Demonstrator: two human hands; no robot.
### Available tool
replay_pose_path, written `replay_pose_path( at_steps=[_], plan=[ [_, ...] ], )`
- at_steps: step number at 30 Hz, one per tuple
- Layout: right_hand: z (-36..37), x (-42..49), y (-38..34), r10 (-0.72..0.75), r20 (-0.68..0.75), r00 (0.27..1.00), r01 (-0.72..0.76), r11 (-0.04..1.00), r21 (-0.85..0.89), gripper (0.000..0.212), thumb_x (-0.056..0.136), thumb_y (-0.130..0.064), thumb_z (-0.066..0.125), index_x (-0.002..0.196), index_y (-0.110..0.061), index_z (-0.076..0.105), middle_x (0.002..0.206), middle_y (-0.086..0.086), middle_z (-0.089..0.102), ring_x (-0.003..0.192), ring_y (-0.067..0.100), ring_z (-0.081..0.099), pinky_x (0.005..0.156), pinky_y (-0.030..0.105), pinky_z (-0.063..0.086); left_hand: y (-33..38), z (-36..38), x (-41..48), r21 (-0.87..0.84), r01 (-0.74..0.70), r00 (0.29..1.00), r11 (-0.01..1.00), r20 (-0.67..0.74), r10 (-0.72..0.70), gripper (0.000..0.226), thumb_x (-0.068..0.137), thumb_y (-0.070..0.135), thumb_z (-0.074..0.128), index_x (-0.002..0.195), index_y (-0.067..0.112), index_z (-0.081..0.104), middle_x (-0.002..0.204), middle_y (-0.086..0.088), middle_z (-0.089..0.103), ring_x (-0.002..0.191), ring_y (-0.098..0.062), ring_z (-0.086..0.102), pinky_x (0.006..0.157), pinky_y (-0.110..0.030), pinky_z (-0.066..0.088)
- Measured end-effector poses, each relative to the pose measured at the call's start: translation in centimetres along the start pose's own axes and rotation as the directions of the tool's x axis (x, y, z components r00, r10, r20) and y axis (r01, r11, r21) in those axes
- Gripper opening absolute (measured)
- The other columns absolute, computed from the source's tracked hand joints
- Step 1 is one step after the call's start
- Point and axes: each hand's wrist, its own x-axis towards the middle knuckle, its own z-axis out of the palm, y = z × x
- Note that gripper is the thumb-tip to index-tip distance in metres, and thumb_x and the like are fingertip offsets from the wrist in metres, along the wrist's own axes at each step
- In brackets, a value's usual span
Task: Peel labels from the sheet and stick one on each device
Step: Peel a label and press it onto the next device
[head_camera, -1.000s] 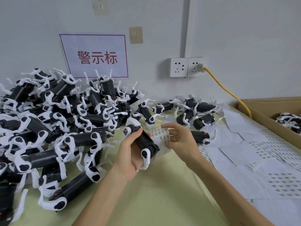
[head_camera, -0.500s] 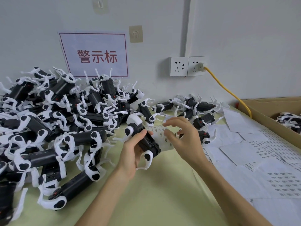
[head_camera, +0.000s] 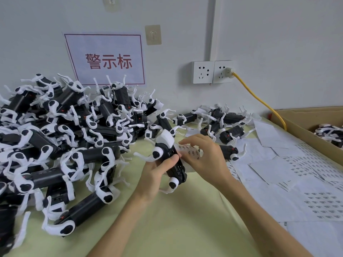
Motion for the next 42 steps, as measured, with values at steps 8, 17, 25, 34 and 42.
replay_pose_path(
  at_steps=[8,17,25,34,42],
  plan=[
    [0.3,-0.2,0.5,0.100,0.077,0.992,-0.104,0.993,0.060,0.002,0.087,-0.026,0.079,0.087,-0.028,0.080,0.084,-0.025,0.071,0.080,0.005,0.066,0.069,0.026,0.053,0.3,0.2,-0.6,0.053,-0.079,0.994,0.995,0.078,0.075,0.014,0.086,0.027,0.060,0.091,0.022,0.071,0.083,0.013,0.074,0.079,0.001,0.069,0.053,-0.011,0.048],
    [-0.1,-0.2,0.4,0.082,0.095,0.992,-0.089,0.993,0.080,0.010,0.090,-0.017,0.074,0.086,-0.023,0.081,0.079,-0.019,0.073,0.077,0.003,0.067,0.072,0.011,0.048,0.0,0.3,-0.4,0.106,-0.074,0.995,0.992,0.081,0.066,0.015,0.083,0.031,0.066,0.088,0.018,0.070,0.082,0.006,0.070,0.079,-0.004,0.067,0.064,-0.015,0.050],
    [-0.1,0.1,0.5,0.121,0.046,0.992,-0.124,0.990,0.069,0.016,0.093,-0.014,0.069,0.081,-0.023,0.076,0.079,-0.022,0.070,0.075,0.004,0.064,0.067,0.009,0.042,0.2,0.2,-0.6,0.106,-0.016,0.997,0.994,0.077,0.008,0.036,0.079,0.032,0.064,0.099,0.002,0.066,0.078,0.004,0.068,0.069,0.000,0.065,0.049,-0.013,0.046],
    [-1.0,0.6,0.3,0.261,-0.079,0.962,-0.230,0.933,0.276,0.020,0.094,-0.004,0.068,0.098,-0.022,0.075,0.082,-0.006,0.074,0.073,0.009,0.071,0.071,0.020,0.055,0.3,0.3,0.2,0.080,0.089,0.990,0.993,-0.117,-0.079,0.018,0.089,0.039,0.070,0.098,0.024,0.072,0.086,0.013,0.077,0.078,0.005,0.070,0.055,-0.010,0.049],
    [-0.6,0.3,-0.2,0.173,0.048,0.984,-0.180,0.942,0.283,0.047,0.093,0.002,0.056,0.119,-0.036,0.065,0.090,-0.012,0.070,0.083,0.013,0.069,0.073,0.021,0.054,0.6,-0.7,0.4,0.070,0.027,0.984,0.997,-0.180,-0.014,0.027,0.079,0.051,0.070,0.101,0.040,0.080,0.099,0.018,0.077,0.091,0.008,0.068,0.081,-0.029,0.049]
  ],
)
